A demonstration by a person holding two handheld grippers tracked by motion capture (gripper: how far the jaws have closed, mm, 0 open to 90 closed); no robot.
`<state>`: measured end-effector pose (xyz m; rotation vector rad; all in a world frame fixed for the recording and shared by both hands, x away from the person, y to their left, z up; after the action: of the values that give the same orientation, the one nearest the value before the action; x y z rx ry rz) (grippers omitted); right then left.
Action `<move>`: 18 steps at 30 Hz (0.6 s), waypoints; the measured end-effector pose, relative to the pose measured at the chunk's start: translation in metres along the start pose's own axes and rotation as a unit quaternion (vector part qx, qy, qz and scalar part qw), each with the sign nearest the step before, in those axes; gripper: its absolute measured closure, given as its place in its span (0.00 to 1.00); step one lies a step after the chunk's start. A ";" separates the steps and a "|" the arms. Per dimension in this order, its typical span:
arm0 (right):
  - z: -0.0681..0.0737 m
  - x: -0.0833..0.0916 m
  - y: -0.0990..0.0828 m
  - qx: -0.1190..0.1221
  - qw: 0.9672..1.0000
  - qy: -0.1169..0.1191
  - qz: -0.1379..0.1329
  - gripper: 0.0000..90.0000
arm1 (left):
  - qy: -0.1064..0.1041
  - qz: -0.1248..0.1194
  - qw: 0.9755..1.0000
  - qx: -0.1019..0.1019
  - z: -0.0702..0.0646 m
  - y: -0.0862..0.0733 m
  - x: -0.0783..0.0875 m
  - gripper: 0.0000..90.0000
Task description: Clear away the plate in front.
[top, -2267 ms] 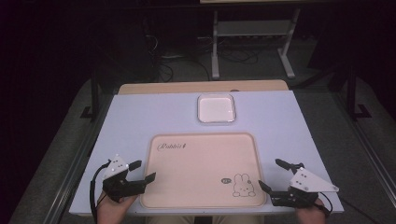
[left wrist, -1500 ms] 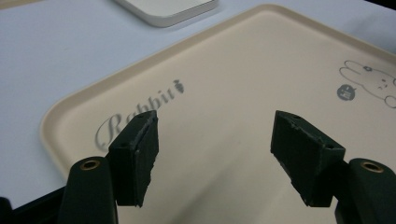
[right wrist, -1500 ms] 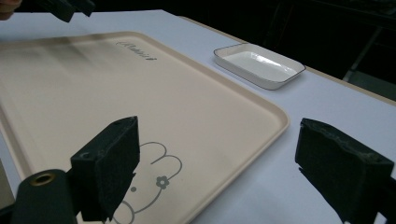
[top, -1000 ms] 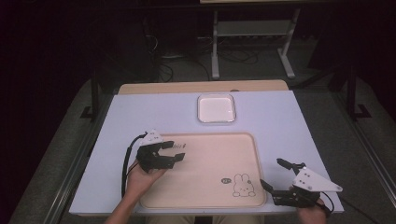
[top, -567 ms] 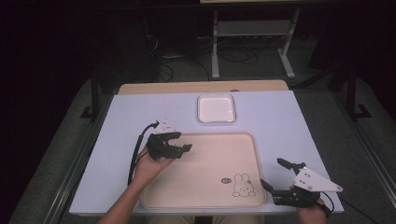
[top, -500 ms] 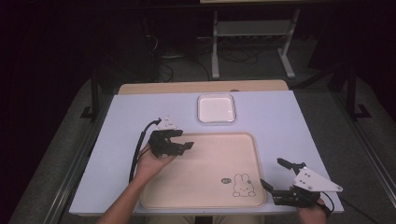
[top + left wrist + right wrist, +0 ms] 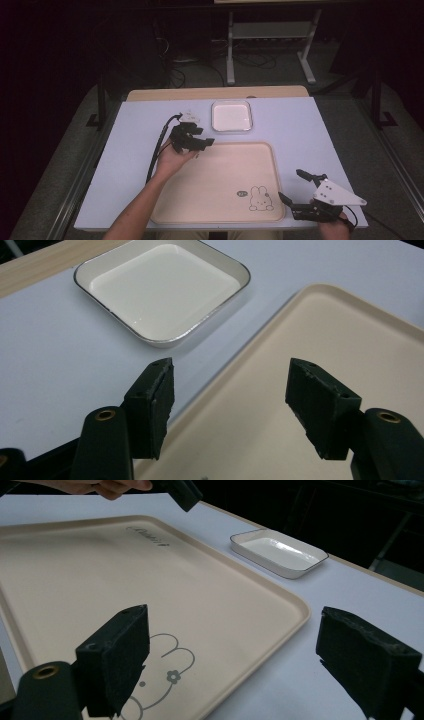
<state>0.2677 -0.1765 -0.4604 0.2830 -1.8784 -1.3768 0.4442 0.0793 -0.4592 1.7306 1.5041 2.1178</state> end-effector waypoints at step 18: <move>0.000 0.000 0.000 0.004 1.000 0.002 0.000 0.14 | 0.014 0.032 0.997 0.072 0.052 0.037 -0.033 0.44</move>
<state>0.2677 -0.1763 -0.4606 0.2893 -1.8812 -1.3682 0.5156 0.0745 -0.4626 1.8259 1.6684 2.1200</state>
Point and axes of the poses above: each handheld gripper's, and its own axes: x roughly backward along the jaws, y roughly out of its top, z roughly to its left, the point moved 10 cm from there along -x, roughly forward along the jaws, and after that the axes turned 7 degrees about z, right-handed, at the moved point
